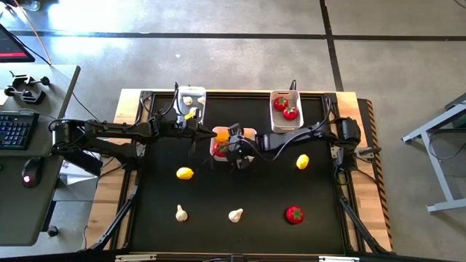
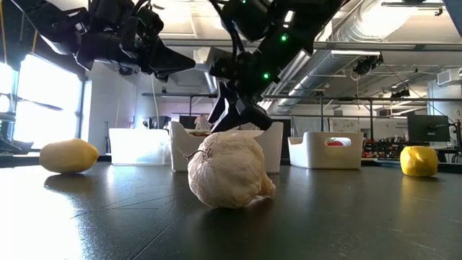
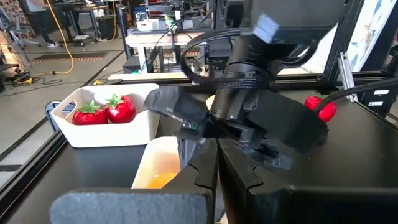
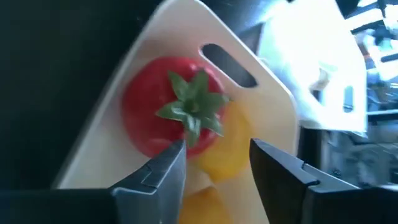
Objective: Sort produce into baskets
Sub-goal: Put the red tomato into the gray bin
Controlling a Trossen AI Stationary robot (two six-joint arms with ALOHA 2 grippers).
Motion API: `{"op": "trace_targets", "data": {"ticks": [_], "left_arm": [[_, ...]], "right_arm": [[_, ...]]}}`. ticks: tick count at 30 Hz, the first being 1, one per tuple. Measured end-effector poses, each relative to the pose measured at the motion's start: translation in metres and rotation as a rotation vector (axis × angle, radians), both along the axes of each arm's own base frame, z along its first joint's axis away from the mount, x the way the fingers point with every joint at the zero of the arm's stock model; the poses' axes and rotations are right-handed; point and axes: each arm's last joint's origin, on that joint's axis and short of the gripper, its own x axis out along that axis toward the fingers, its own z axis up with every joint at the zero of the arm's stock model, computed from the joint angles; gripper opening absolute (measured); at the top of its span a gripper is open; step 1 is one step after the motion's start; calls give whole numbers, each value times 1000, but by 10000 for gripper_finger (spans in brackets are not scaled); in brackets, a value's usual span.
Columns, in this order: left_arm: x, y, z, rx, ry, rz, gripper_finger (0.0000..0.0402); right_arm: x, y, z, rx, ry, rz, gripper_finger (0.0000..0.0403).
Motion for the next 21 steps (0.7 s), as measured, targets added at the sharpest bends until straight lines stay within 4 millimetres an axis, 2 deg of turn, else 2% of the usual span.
{"op": "trace_targets", "data": {"ticks": [4, 14, 21], "left_arm": [[0, 0, 0, 0, 0, 0, 0], [0, 0, 0, 0, 0, 0, 0], [0, 0, 0, 0, 0, 0, 0]], "right_arm": [[-1, -4, -2, 63, 26, 55, 149], [0, -14, 0, 24, 19, 71, 139], [1, -19, 0, 51, 11, 81, 98]]}}
